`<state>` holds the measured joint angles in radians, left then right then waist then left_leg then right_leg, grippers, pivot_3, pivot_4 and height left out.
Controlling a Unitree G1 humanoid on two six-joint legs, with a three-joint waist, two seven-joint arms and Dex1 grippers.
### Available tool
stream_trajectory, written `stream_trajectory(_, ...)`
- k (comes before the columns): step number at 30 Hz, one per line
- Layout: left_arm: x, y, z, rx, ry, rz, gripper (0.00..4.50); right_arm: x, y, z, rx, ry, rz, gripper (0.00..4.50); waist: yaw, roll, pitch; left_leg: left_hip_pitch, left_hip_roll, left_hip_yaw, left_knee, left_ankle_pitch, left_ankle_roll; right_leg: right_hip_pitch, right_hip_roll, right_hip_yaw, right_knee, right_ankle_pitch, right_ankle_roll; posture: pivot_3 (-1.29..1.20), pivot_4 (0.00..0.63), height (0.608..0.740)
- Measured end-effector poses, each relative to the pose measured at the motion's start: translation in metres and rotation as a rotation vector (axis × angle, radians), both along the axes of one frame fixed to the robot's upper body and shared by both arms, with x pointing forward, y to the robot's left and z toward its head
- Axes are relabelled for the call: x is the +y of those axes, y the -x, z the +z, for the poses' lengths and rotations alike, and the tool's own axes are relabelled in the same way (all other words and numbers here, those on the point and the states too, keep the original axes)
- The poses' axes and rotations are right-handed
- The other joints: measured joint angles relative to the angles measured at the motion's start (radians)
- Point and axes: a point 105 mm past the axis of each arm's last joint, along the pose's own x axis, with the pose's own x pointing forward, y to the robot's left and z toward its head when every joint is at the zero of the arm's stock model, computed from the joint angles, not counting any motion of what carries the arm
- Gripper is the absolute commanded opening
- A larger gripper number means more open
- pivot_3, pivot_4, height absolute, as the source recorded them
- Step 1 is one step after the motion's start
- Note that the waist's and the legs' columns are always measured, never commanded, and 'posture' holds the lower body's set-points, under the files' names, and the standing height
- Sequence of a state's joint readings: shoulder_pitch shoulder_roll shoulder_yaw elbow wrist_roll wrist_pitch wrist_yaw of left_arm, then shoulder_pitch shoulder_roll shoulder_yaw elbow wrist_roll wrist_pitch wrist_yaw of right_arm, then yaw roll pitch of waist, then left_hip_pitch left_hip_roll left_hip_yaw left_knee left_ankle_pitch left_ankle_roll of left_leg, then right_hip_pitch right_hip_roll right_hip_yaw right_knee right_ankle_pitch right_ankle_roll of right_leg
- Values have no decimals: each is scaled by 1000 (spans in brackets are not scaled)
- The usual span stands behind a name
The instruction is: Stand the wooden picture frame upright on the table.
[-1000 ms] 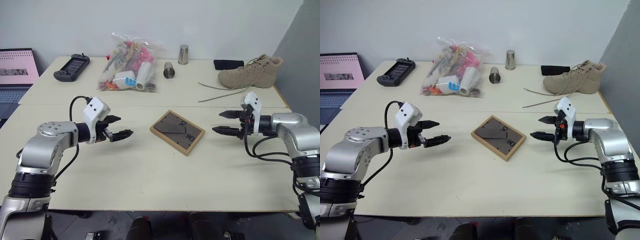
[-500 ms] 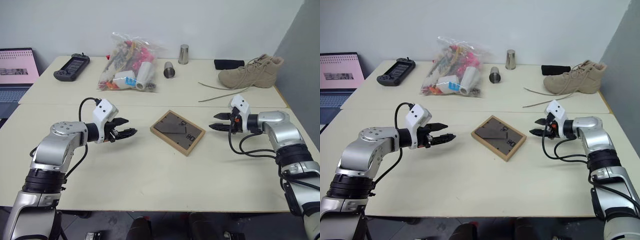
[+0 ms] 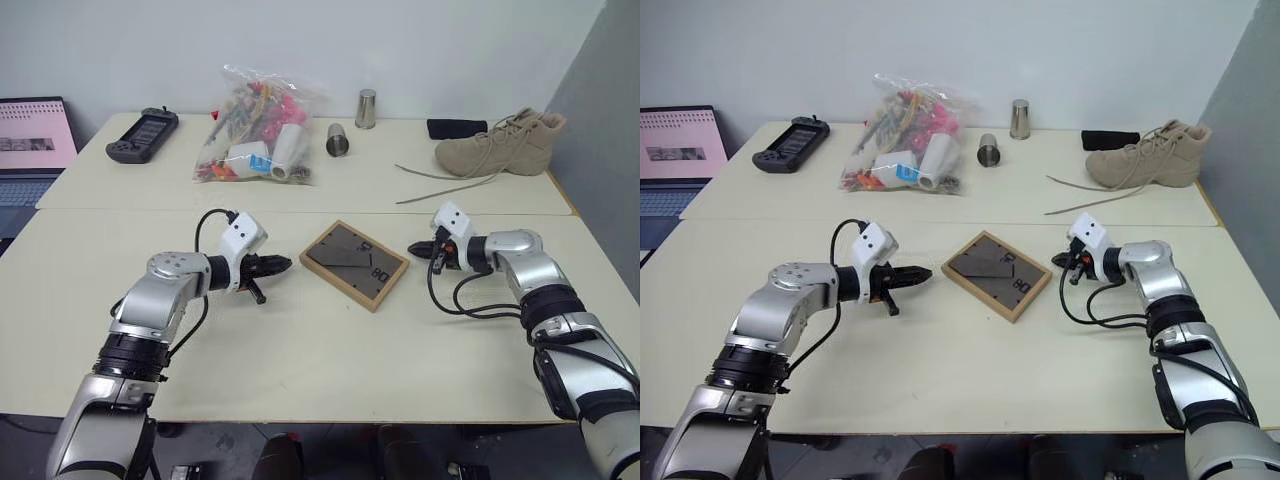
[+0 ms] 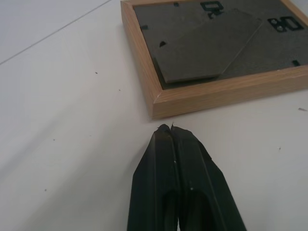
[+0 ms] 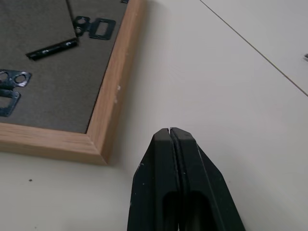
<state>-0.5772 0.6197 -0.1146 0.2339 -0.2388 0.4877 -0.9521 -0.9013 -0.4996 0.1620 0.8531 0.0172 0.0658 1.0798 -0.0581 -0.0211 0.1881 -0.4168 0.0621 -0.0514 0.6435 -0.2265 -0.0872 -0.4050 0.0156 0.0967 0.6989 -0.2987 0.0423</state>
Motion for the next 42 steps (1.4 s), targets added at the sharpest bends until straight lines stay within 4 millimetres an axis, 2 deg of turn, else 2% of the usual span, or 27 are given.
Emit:
stream_trajectory(5,-11,-5,-17,27,14,-14,20,13,20,-1,16,0,115,0,2,0,0,0,0,-1,0,0,0,0,0,-1,1,0,0,0,150,740)
stream_trajectory(12,-17,-25,-11,-11,6,8,20,27,48,-5,80,-3,215,0,-2,0,0,0,0,-1,1,0,0,0,0,0,1,0,0,0,150,740)
stream_trajectory(17,-14,-31,-12,-23,-12,15,20,38,64,-4,112,-21,266,0,-1,0,0,0,0,-1,1,0,0,0,0,0,1,0,0,0,150,740)
stream_trajectory(23,-15,-32,-14,-31,-20,17,20,45,74,-4,141,-43,293,0,0,0,0,0,0,-1,1,0,0,0,0,-1,1,0,0,0,150,740)
stream_trajectory(32,-16,-36,-13,-55,-35,26,20,48,77,-4,159,-46,303,0,0,0,0,0,0,-1,1,0,0,0,0,-1,1,0,0,0,150,740)
stream_trajectory(42,-13,-40,-9,-90,-34,58,20,64,89,-7,202,-79,352,0,1,0,0,0,0,-1,1,0,0,0,0,-1,1,0,0,0,150,740)
